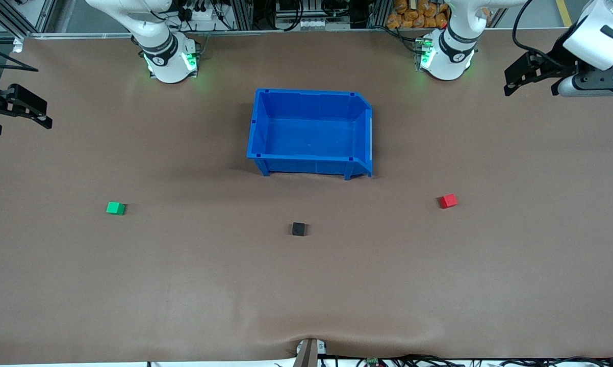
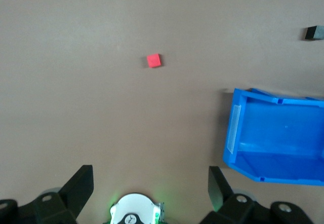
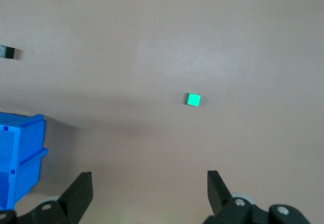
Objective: Attach green and red cubes to black cube
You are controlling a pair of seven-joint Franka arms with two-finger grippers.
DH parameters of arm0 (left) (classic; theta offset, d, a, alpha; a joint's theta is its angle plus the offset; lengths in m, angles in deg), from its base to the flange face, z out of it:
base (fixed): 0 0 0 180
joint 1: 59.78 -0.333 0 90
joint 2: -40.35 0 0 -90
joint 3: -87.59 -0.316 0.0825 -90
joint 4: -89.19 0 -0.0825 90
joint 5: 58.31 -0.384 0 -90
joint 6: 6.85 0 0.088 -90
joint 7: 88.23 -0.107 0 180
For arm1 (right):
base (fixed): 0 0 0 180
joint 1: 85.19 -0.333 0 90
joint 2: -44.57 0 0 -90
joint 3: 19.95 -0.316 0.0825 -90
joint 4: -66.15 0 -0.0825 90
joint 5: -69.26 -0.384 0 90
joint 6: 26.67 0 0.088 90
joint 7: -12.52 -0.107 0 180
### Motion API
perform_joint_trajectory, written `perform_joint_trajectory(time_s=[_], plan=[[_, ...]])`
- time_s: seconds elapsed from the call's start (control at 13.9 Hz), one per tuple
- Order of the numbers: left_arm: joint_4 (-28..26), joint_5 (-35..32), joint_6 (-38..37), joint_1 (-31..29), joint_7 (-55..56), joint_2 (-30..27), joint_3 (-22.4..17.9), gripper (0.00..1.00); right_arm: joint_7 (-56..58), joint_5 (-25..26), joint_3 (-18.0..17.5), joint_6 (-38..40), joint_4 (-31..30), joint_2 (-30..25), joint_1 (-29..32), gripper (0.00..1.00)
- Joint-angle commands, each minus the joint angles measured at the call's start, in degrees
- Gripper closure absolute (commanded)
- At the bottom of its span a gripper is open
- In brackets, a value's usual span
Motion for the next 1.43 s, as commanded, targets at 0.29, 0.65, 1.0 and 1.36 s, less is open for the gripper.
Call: perform_joint_trajectory(time_s=[0.29,0.65,1.0,1.36], plan=[[2.90,0.20,-2.35,-0.74,-0.66,2.40,-0.39,0.00,0.80,-0.58,-0.67,0.14,0.70,0.32,1.72,0.00],[1.84,0.20,-4.03,-0.04,-0.66,3.02,0.13,0.00,0.80,-0.58,-0.58,0.14,0.70,0.32,1.72,0.00],[0.18,-2.00,-1.40,-0.04,-0.66,2.49,0.83,0.00,0.71,-0.67,-0.67,0.23,0.62,1.19,2.07,0.00],[-3.25,-2.35,3.62,-0.74,-0.66,2.49,0.92,0.00,0.80,-0.67,-0.67,0.23,0.70,1.28,2.16,0.00]])
